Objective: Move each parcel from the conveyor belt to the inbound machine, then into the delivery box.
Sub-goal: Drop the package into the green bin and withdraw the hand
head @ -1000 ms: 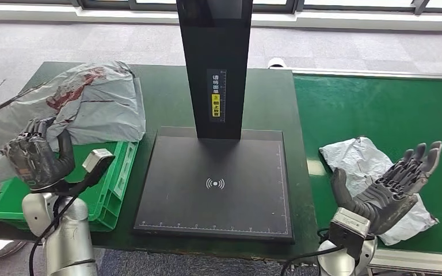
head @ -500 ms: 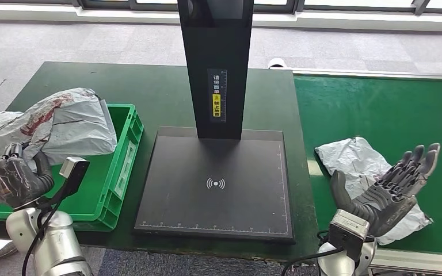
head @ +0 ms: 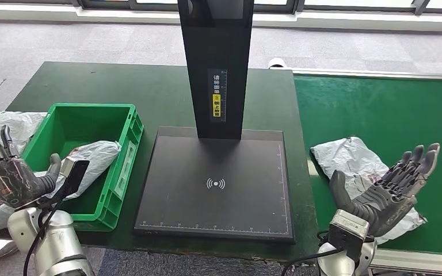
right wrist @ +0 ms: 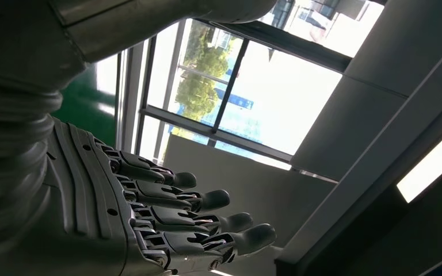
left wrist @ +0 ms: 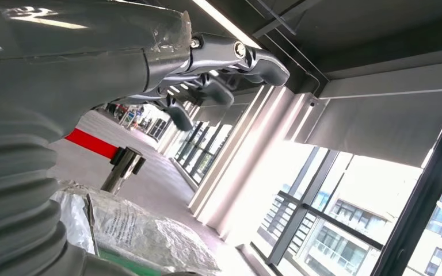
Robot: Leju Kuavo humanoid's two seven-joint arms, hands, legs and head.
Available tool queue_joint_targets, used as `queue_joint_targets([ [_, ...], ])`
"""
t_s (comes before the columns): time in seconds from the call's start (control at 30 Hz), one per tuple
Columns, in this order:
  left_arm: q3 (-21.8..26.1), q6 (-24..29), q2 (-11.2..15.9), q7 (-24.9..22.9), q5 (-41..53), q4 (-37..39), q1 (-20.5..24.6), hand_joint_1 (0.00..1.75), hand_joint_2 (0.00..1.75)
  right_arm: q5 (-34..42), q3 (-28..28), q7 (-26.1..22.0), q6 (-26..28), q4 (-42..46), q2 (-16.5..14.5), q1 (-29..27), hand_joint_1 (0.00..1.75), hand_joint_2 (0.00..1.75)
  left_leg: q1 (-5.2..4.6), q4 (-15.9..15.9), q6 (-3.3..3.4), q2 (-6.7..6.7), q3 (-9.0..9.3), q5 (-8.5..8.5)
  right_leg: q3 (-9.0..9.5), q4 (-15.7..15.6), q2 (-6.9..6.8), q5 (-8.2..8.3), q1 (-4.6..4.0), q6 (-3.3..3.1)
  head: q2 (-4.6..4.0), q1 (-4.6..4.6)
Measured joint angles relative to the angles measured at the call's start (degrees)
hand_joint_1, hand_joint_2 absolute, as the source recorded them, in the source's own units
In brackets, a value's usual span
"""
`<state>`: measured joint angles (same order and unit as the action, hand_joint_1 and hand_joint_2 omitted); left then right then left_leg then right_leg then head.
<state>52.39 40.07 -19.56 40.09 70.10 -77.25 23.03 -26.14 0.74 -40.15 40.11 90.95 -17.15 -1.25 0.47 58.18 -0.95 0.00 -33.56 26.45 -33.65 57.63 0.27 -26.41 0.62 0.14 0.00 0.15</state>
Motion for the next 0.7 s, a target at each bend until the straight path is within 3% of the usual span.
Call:
queue_joint_targets([
  [0.43, 0.63, -0.01, -0.04, 0.07, -1.55, 0.16, 0.16, 0.0, 1.75, -0.48, -0.02, 0.0, 0.01, -0.14, 0.01, 0.02, 0.0, 1.75, 0.0, 0.0, 0.0, 0.0, 0.0, 0.0, 0.0, 0.0, 0.0, 0.0, 0.0, 0.0, -0.01, 0.0],
  [0.6, 0.44, 0.01, -0.09, 0.07, -6.21, -1.12, -0.17, 0.0, 1.75, -1.76, -1.92, 0.09, 0.0, -3.87, -0.02, 0.5, 0.0, 1.75, 0.01, -0.01, 0.0, -0.01, -0.01, 0.0, 0.03, 0.0, -0.01, 0.0, -0.01, 0.0, 0.0, 0.0],
  [0.7, -1.34, -0.03, -0.1, 0.08, -13.52, -3.42, -1.82, 0.0, 1.75, -6.97, -5.53, 1.91, 0.0, -9.71, -0.08, 2.8, 0.0, 1.75, 0.01, 0.0, -0.01, 0.02, 0.03, 0.01, 0.02, 0.0, 0.0, 0.0, 0.0, 0.0, 0.0, -0.01],
])
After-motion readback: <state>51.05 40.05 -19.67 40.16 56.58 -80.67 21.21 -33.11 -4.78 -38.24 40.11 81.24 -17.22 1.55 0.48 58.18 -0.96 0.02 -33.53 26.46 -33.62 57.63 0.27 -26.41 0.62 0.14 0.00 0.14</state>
